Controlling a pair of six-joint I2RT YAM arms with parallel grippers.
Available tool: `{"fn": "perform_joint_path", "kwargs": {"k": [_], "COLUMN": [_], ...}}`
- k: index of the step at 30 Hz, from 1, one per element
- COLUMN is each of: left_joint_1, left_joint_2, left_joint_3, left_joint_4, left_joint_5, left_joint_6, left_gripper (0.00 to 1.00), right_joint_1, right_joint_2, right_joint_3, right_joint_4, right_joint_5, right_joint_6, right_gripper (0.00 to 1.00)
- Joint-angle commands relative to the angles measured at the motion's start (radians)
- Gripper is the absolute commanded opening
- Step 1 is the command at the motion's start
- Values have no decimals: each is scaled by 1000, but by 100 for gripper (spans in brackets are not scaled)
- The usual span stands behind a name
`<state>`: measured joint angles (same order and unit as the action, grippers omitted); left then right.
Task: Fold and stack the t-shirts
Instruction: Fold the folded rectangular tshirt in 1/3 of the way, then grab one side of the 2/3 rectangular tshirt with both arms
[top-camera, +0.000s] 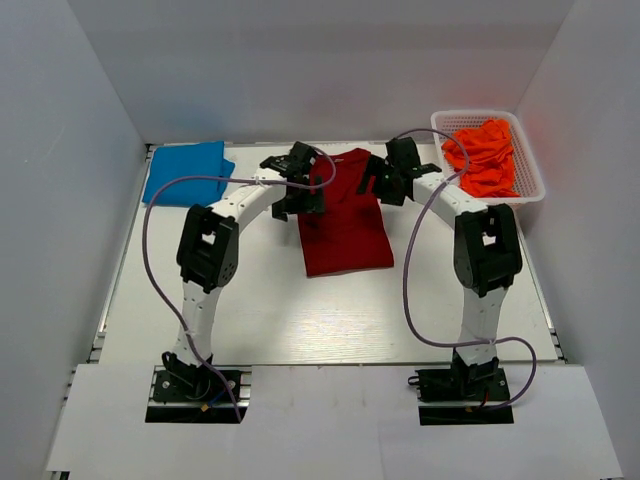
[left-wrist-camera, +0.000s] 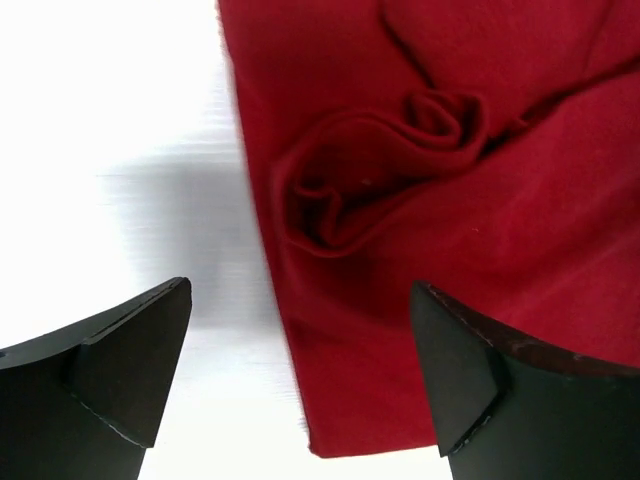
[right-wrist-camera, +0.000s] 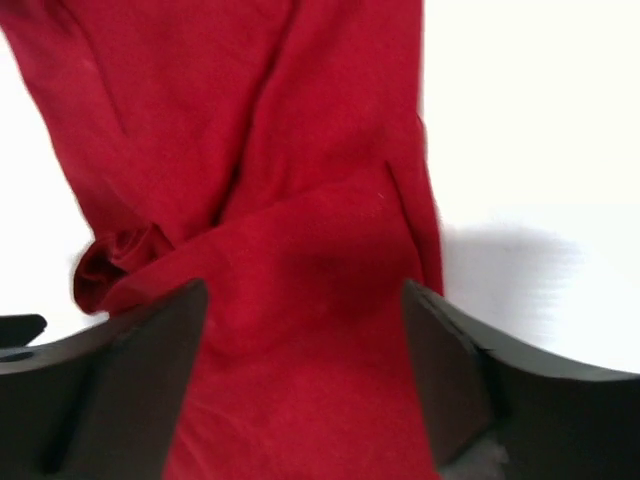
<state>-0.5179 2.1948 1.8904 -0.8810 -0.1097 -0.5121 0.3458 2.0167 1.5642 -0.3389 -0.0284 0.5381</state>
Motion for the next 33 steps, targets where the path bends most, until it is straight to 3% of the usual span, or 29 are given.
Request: {"fn": "perform_joint_path", "kwargs": {"k": [1,2,8,13,17,21,22,23,26,29,30,31,33], "left_joint_1": [12,12,-25,-44,-54,-64,-64,-64,-74,-99,-108,-108,-117], "left_joint_2": [-153,-177,-381,-466,-419,-394,-368,-368,-327,-296,-296,-296,-296], "left_joint_3": [-64,-95,-448,-738,-748,-748,-738,-738,-717,-729,-743,-760,-786], "left_joint_4": [30,30,135,371,404,415,415,415,415,415,430,448,464], "left_joint_5": [1,16,175,361,398,361,351,351,363,372,392,416,426], "left_joint_6": [15,15,34,-20,-51,-62,-62,-62,-62,-75,-97,-111,-137], "left_gripper": [100,100,100,100,88,80,73,73,60,39,24,15,0], "right_joint_1": [-4,-7,-5,-5,-5,-7,-7,-7,-7,-5,-5,-5,-7], "right_joint_2": [-90,-155,-380,-466,-424,-380,-369,-369,-363,-377,-380,-381,-380], "right_joint_3": [-31,-58,-430,-622,-635,-655,-665,-668,-678,-697,-704,-725,-728], "right_joint_4": [63,64,80,92,92,92,93,94,92,90,100,101,91], "right_joint_5": [-10,-8,-18,-18,-27,-4,-5,-2,-13,-25,-30,-36,-65], "right_joint_6": [-35,-26,16,22,31,37,42,46,49,54,51,51,51], "right_gripper": [86,90,90,90,90,70,66,62,53,48,44,37,10]}}
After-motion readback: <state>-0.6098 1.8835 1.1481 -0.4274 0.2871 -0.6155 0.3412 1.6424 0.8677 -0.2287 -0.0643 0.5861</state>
